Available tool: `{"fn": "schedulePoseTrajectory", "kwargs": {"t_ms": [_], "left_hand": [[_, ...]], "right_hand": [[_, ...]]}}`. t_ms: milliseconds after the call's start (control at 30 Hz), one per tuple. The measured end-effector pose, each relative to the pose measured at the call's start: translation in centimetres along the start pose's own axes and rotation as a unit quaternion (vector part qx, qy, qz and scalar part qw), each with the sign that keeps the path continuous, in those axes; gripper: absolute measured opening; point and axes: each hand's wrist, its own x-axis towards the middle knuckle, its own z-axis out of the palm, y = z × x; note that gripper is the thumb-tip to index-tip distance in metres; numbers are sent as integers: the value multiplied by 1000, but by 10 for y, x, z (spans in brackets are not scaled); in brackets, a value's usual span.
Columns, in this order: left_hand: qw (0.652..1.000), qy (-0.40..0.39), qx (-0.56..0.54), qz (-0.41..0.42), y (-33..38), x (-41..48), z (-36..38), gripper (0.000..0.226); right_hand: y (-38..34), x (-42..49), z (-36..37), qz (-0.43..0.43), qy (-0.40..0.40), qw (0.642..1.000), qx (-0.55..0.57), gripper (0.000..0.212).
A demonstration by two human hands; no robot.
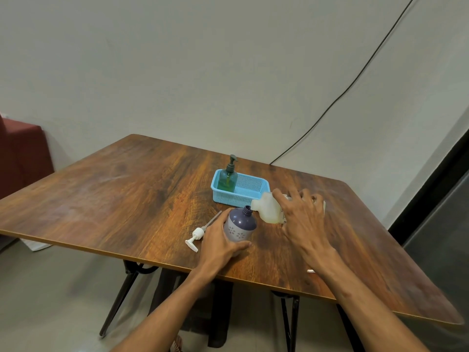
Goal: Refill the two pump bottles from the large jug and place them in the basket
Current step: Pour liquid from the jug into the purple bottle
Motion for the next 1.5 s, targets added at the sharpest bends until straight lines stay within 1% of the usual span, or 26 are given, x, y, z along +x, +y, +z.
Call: {"fn": "schedulePoseTrajectory", "kwargs": {"t_ms": [367,567,867,1067,1500], "left_hand": [[1000,2,1,-12,-1,2,2,98],[1000,-1,-1,-6,-1,2,2,96],[1000,-2,2,-6,-3,1,3,97],[1000,-5,4,-1,-2,2,3,93],[1000,-4,3,3,2,2,2,91]], "right_hand": [[1,2,-2,-4,6,1000,-4,91],[2,1,-1,-6,7,1000,-5,92],[2,0,-4,-8,7,1000,-10,85],[3,0,-3,-5,5,1000,-11,89],[3,0,-4,-8,7,1000,-6,85]]}}
